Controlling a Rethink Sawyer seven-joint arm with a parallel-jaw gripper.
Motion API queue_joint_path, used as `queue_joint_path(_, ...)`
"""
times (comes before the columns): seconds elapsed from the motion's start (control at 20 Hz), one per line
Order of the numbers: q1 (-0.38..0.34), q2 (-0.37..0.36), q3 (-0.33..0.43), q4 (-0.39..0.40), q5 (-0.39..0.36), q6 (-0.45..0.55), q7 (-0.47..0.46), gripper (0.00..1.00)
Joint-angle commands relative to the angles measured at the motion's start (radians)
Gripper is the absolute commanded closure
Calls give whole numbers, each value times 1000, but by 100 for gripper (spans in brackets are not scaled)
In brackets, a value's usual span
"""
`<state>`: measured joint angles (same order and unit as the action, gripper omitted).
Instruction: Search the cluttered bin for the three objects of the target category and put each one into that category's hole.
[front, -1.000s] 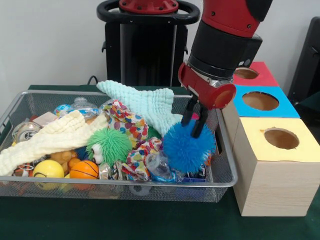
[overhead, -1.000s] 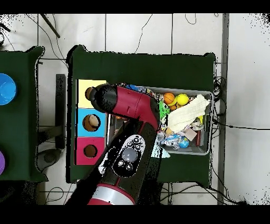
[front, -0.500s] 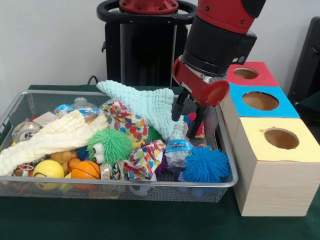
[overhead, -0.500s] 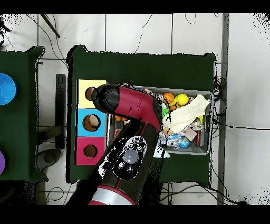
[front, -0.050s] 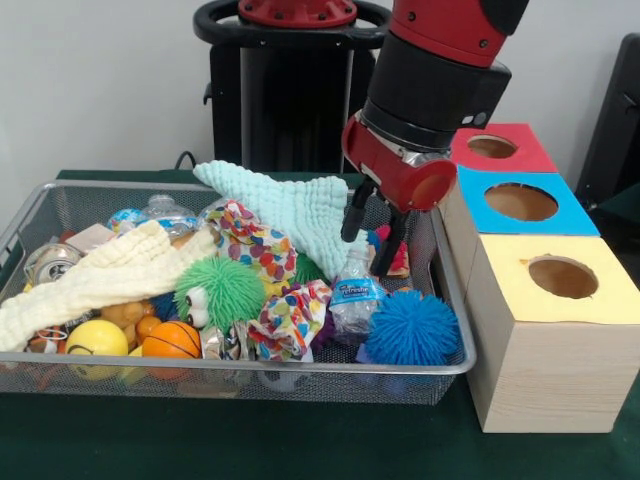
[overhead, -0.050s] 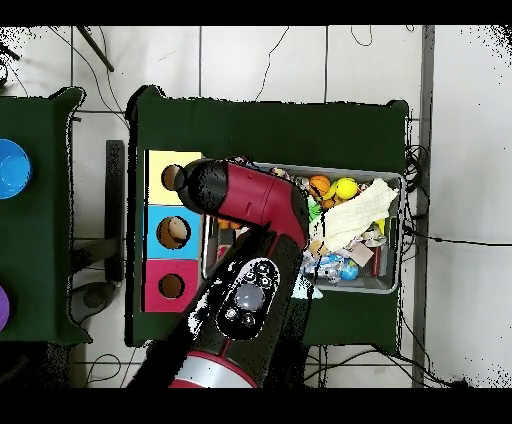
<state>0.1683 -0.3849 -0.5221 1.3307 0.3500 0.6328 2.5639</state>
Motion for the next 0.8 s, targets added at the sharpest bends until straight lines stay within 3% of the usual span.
queue_joint_path(0.05, -28, 27, 82, 71, -24, -9, 94, 0)
queue_joint_path(0.2, -20, 24, 80, 88, -34, 3, 86, 0)
queue_joint_path(0.55, -52, 9, 153, 180, -58, -109, 5, 0)
queue_joint_path(0.8, -65, -5, 170, 209, -71, -134, -21, 0)
